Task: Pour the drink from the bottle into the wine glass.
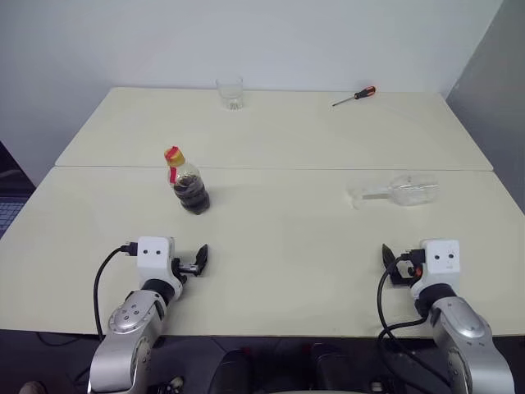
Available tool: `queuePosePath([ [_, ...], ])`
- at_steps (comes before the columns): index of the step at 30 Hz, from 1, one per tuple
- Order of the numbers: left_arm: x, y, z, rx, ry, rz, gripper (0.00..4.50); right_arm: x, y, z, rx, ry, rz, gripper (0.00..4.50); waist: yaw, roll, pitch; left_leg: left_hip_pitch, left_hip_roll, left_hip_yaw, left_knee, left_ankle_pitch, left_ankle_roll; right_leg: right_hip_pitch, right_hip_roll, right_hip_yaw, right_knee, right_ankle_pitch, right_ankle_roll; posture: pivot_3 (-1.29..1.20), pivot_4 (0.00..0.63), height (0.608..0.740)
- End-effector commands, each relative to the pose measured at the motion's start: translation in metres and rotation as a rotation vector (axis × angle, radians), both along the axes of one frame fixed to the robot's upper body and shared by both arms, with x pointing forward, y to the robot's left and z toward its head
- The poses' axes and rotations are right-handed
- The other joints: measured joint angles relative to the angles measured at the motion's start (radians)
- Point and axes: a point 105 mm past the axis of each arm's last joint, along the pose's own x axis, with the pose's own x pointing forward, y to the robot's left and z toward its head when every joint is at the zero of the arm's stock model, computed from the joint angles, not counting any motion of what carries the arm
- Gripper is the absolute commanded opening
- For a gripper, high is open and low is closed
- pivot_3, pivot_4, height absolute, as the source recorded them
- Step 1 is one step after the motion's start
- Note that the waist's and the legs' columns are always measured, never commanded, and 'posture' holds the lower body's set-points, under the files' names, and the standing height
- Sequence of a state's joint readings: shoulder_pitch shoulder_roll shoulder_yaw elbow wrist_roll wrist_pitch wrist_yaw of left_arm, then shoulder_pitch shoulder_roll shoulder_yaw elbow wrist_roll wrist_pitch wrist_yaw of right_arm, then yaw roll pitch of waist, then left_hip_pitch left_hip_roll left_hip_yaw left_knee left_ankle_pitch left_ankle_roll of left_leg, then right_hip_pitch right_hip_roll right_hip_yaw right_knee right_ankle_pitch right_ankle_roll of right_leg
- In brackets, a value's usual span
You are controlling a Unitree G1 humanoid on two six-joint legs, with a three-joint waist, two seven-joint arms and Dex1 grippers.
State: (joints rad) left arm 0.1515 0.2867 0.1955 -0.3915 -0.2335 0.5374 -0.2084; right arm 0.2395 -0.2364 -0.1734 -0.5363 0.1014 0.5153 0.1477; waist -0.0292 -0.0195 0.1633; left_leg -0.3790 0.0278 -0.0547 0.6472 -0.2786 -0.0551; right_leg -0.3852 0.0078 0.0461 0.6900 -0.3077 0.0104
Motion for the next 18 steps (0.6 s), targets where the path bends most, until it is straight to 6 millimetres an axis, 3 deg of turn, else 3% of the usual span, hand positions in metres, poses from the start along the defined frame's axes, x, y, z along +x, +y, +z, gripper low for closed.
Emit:
queuePosePath([
  [1,0.001,0.003,0.005,0.030,-0.021,0.000,4.50,0.000,-0.002,0.012,-0.011,-0.042,-0.006,4.49,0.000,0.000,0.000,0.000,0.000,0.000,0.000,0.000,0.000,0.000,0.000,0.000,0.000,0.000,0.000,0.00,0.150,0.740],
  [18,0.005,0.005,0.018,0.071,-0.073,-0.004,4.50,0.005,-0.002,0.016,-0.001,-0.052,0.015,4.49,0.000,0.000,0.000,0.000,0.000,0.000,0.000,0.000,0.000,0.000,0.000,0.000,0.000,0.000,0.000,0.00,0.150,0.740],
])
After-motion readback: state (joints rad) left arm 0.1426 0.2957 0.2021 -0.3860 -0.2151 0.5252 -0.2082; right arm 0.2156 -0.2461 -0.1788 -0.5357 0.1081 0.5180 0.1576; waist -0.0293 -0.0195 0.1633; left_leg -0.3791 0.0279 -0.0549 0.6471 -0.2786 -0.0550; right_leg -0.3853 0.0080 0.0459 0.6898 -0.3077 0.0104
